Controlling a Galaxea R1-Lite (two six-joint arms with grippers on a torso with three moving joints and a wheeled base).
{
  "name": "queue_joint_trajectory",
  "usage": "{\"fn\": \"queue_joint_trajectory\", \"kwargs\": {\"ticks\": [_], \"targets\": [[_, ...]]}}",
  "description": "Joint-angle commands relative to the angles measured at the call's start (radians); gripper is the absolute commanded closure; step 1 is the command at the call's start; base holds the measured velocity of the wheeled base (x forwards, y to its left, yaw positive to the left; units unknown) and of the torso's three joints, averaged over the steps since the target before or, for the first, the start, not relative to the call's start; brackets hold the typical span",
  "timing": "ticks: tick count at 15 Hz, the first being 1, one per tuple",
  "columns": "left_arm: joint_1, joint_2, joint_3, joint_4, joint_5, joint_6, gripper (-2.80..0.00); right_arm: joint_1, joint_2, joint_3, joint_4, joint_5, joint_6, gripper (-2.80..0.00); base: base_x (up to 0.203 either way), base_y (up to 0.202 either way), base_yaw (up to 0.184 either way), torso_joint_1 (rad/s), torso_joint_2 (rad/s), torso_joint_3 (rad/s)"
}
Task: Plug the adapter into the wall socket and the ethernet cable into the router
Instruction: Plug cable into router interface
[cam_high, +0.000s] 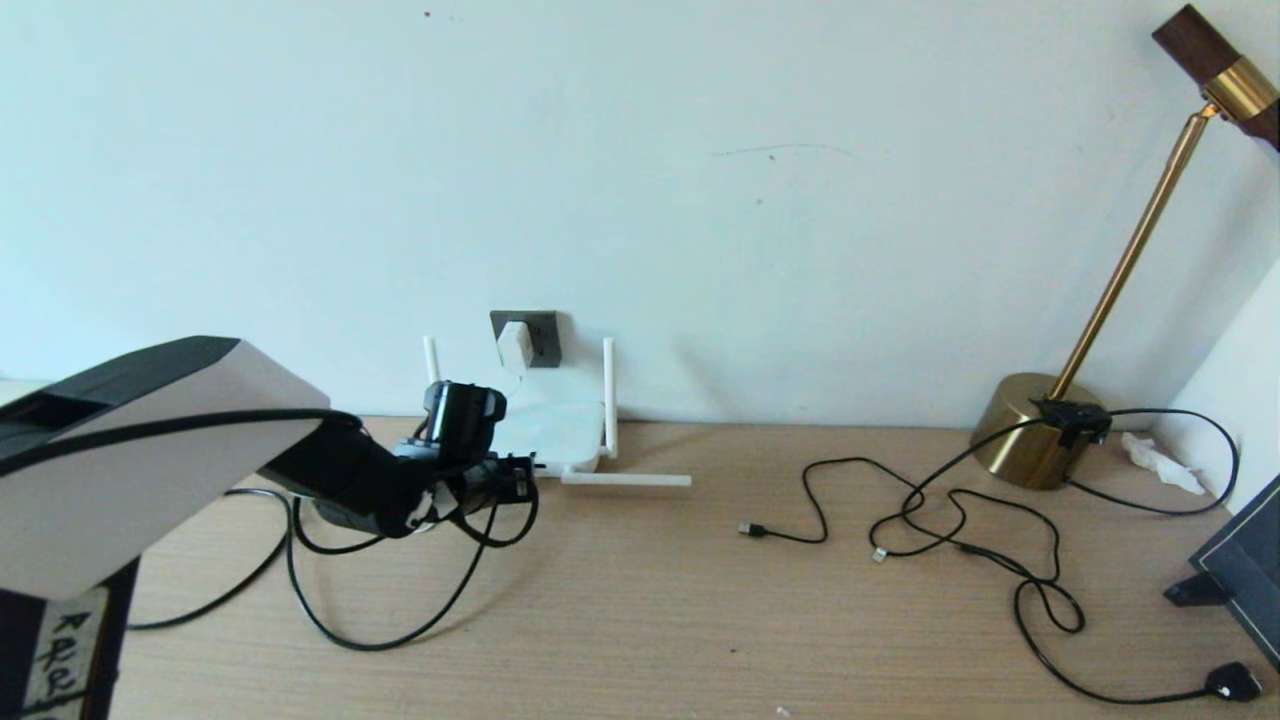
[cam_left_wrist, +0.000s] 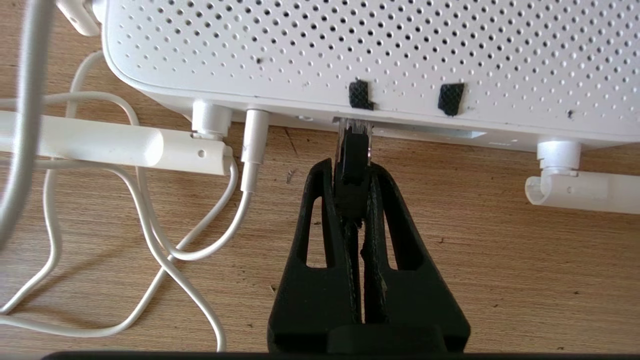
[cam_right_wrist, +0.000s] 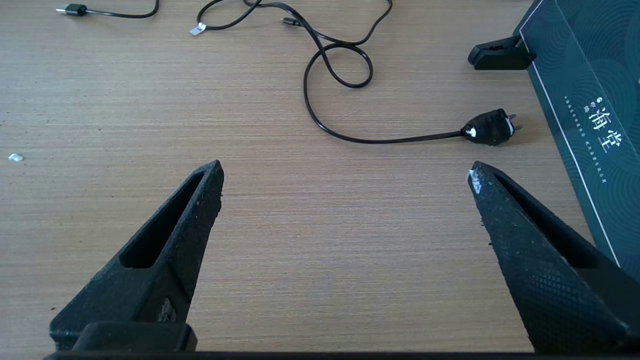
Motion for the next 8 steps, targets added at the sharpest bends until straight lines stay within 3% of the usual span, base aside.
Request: {"fn": "queue_joint_trajectory", "kwargs": {"ticks": [1, 8], "targets": [[0.003, 0.004, -0.001, -0.005, 0.002, -0.002, 0.00, 0.000, 0.001, -0.001, 0.001, 0.000, -0.001, -2.80, 0.000, 0.000, 0.000, 0.000, 0.00, 0.000], [0.005, 0.012, 0.001, -0.007, 0.002, -0.002, 0.00, 0.000, 0.001, -0.001, 0.001, 0.000, 0.000, -2.80, 0.000, 0.000, 0.000, 0.000, 0.00, 0.000]]}}
